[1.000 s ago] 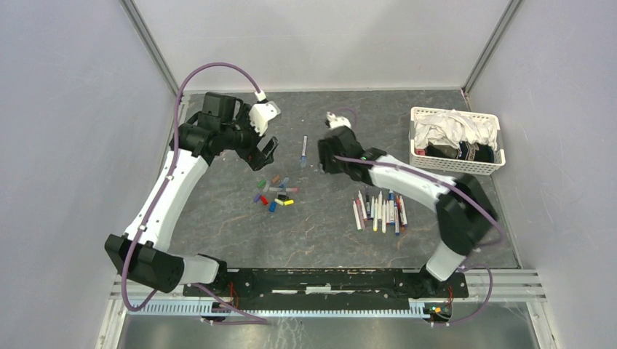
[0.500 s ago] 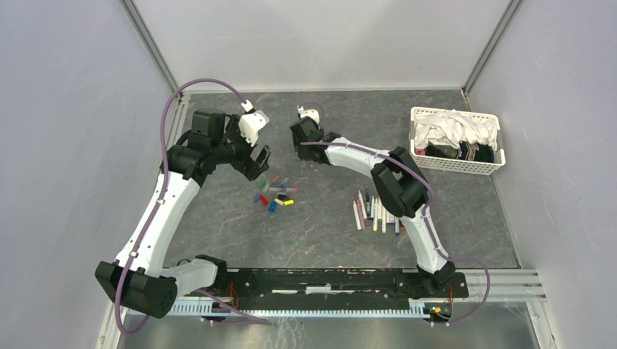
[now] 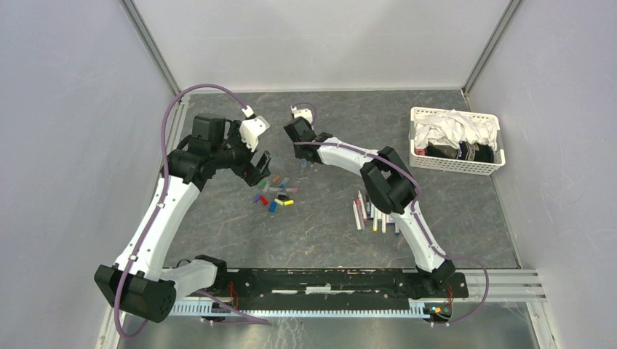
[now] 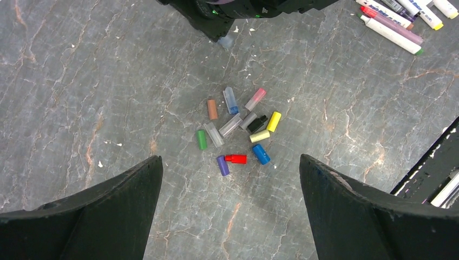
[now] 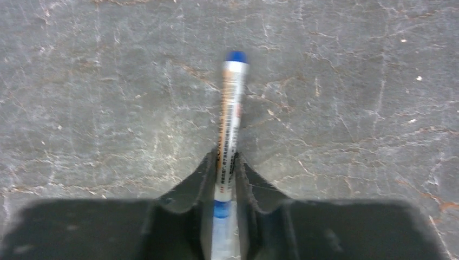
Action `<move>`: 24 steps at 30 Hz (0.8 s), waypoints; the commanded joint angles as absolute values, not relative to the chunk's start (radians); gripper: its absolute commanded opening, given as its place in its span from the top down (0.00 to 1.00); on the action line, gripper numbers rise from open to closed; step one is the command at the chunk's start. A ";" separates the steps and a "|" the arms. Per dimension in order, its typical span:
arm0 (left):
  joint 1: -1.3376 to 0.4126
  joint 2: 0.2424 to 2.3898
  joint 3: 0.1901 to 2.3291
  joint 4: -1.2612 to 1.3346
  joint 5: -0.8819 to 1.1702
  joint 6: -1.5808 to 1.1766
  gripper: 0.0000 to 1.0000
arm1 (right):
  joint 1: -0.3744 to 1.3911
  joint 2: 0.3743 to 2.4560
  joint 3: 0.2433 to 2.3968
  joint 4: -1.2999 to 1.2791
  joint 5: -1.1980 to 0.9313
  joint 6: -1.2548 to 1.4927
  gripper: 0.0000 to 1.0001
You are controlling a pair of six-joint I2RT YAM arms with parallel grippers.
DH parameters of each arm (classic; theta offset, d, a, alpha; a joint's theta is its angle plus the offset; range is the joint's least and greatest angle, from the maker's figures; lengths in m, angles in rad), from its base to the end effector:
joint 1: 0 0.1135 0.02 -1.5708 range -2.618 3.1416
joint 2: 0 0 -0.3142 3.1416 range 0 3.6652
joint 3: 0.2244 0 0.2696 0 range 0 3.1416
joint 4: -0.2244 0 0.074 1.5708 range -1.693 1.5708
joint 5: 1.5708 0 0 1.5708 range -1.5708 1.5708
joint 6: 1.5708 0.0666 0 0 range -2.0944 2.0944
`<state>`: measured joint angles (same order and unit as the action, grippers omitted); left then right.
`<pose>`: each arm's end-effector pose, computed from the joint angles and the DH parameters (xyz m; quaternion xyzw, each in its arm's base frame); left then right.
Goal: Open the pen caps
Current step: Pick up the pen from the center of the board.
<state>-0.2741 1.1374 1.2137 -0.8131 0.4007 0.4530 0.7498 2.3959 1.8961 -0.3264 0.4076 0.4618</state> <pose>0.2296 -0.0915 0.3876 0.3940 0.8088 -0.1458 0.4116 0.4584 0.3908 0.1540 -0.0580 0.9133 0.0479 0.4002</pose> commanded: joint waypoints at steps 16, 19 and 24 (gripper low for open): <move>-0.268 1.131 1.148 -0.772 0.548 0.324 0.00 | 0.725 1.816 1.224 -0.079 0.230 0.630 1.00; -0.268 1.139 1.133 -0.762 0.620 0.300 0.00 | 0.756 1.708 1.153 0.017 0.199 0.690 1.00; -0.268 1.151 1.117 -0.735 0.728 0.252 0.00 | 0.826 1.562 1.067 0.236 0.176 0.826 1.00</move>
